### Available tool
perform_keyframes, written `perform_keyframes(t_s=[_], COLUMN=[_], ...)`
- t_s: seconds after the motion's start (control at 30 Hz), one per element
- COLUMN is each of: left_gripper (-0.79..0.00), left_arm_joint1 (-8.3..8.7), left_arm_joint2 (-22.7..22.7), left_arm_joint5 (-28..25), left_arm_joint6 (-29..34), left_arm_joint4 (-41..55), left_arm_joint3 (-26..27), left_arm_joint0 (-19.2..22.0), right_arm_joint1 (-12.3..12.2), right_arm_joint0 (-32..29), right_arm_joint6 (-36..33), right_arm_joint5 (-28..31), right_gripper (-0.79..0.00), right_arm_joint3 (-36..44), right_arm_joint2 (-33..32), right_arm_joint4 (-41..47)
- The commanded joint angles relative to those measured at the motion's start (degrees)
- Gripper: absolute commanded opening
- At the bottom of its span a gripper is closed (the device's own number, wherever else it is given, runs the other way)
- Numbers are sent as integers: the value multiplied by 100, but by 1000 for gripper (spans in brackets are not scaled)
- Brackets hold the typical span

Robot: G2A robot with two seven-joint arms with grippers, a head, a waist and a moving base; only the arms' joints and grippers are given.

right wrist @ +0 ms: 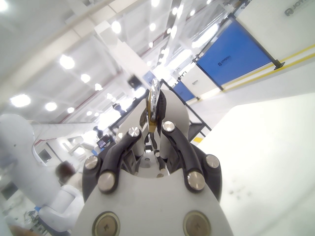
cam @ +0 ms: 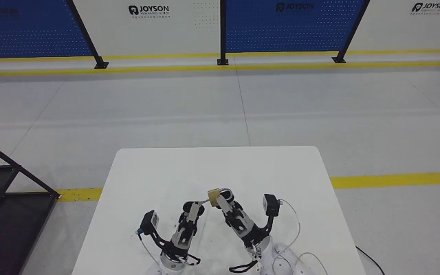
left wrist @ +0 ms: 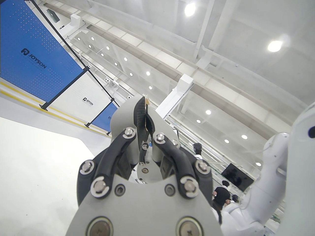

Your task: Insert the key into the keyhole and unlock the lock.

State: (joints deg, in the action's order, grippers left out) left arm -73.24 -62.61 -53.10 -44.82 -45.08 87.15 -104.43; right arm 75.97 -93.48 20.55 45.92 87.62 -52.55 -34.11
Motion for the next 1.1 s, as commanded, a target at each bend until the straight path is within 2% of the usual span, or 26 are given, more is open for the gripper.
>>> perform_keyframes(t_s=[0.0,0.83,0.87,0.93,1.07], left_gripper=[-785,-779,-653,-480,-323], left_arm_joint1=[-4,-66,-67,-71,-81], left_arm_joint2=[-2,-38,-40,-44,-55], left_arm_joint5=[-16,-99,-99,-99,-89], left_arm_joint6=[20,231,247,256,257], left_arm_joint4=[-1,89,72,52,48], left_arm_joint3=[-1,-13,-14,-10,-17], left_arm_joint0=[0,2,2,-1,-7], right_arm_joint1=[3,35,36,38,40], right_arm_joint0=[-1,9,9,10,11], right_arm_joint6=[-8,-140,-138,-136,-128], right_arm_joint5=[-4,-34,-32,-30,-22], right_gripper=[-785,-785,-785,-785,-785], right_arm_joint3=[-4,-27,-30,-33,-40], right_arm_joint2=[0,57,57,57,50], right_arm_joint4=[0,-156,-157,-159,-152])
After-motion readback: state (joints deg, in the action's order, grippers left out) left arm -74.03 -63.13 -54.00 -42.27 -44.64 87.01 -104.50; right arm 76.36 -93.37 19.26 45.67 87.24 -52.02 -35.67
